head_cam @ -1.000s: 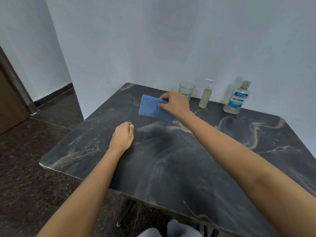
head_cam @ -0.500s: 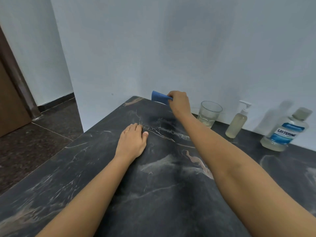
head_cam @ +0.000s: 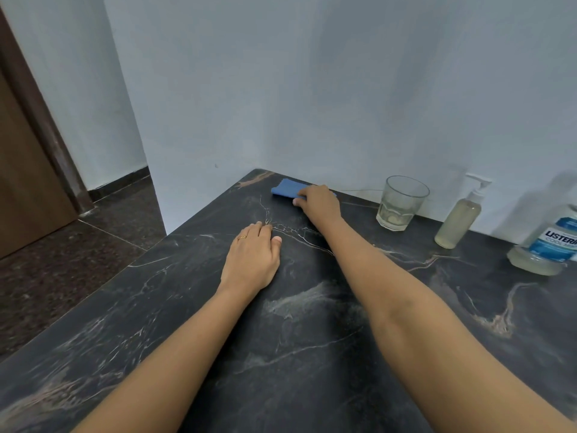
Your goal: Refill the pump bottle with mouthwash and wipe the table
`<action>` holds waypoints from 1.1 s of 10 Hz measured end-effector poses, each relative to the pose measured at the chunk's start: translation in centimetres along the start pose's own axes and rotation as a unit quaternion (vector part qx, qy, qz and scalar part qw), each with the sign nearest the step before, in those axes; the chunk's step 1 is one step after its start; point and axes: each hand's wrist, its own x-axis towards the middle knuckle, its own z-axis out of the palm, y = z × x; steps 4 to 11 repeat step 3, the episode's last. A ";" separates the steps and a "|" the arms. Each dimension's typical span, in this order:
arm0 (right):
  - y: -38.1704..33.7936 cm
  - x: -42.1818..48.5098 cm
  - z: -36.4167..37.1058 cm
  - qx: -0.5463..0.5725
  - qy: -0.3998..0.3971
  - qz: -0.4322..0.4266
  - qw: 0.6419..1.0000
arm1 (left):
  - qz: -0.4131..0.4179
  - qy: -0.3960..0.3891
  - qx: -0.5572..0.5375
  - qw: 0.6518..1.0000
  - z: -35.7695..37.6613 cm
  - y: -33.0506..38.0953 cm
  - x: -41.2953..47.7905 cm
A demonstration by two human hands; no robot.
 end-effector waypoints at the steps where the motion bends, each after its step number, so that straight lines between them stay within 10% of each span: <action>1: 0.5 -1.7 -0.5 0.025 -0.041 -0.014 0.999 | -0.007 -0.004 -0.010 1.000 -0.3 0.2 0.2; 11: 1.3 -7.1 -1.4 0.069 0.014 -0.019 0.997 | -0.033 -0.015 0.000 0.999 -1.5 1.0 -0.9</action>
